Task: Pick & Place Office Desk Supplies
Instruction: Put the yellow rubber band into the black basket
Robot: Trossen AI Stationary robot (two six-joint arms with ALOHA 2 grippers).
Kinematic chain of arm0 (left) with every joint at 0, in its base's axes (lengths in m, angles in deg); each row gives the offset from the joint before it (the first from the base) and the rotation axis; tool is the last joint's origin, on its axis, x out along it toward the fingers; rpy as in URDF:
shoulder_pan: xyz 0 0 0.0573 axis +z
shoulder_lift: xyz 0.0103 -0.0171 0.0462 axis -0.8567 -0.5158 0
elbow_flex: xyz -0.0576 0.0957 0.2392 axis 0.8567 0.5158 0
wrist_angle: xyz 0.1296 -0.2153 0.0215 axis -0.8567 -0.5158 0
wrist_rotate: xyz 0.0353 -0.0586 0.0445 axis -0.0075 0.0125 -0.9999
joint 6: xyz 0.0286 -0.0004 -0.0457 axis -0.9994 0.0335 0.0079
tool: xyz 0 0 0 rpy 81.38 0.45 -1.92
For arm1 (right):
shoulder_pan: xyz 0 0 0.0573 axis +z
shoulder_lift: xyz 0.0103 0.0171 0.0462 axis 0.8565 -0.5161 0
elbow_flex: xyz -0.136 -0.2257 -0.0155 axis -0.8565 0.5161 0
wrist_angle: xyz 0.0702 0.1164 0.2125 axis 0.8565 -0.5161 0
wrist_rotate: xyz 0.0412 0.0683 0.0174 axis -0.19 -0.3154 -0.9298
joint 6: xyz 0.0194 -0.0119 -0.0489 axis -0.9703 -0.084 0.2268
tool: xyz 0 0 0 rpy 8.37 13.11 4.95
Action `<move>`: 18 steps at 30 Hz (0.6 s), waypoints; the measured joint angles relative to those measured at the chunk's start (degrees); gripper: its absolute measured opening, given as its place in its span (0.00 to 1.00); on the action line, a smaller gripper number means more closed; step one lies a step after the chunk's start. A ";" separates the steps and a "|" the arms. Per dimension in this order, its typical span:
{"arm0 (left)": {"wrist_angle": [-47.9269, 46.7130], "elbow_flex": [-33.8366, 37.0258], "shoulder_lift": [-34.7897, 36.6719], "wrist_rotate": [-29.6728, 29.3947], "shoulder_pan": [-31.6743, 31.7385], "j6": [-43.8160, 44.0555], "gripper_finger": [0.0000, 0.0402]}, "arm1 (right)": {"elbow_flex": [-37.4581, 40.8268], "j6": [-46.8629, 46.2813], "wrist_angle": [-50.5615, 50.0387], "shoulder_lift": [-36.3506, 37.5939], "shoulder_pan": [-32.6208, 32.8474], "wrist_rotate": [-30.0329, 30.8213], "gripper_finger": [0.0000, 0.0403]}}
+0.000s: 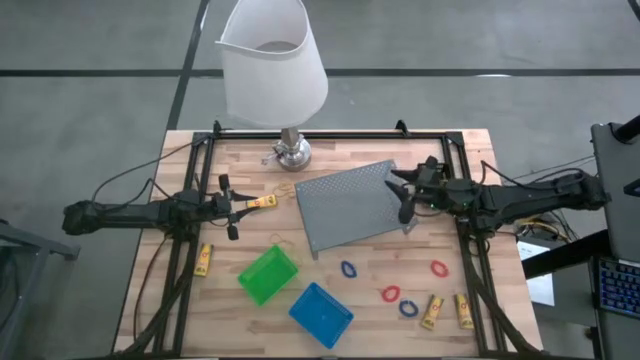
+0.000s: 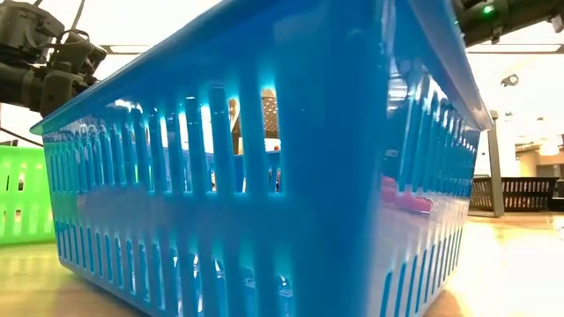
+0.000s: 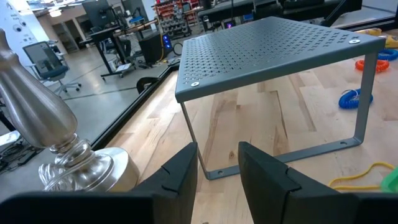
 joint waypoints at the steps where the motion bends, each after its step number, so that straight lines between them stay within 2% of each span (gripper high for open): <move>1: 0.00 -0.01 0.00 0.00 0.01 0.00 0.29 | 0.00 -0.09 0.00 -0.32 0.51 -0.02 0.42; 5: 0.01 0.01 0.00 -0.01 0.00 0.00 0.29 | 0.00 -1.09 -0.02 -1.66 1.57 -0.55 0.42; 11: 0.01 0.00 0.00 0.01 0.01 0.01 0.29 | 0.00 -2.52 1.32 -4.25 2.21 -7.84 0.42; 16: 0.00 -0.01 0.00 -0.01 -0.01 0.01 0.29 | 0.00 -11.16 4.91 -8.02 2.36 -5.93 0.42; 18: 0.00 0.01 0.00 0.01 0.01 0.01 0.29 | 0.00 -11.82 6.98 -9.67 2.33 -4.68 0.42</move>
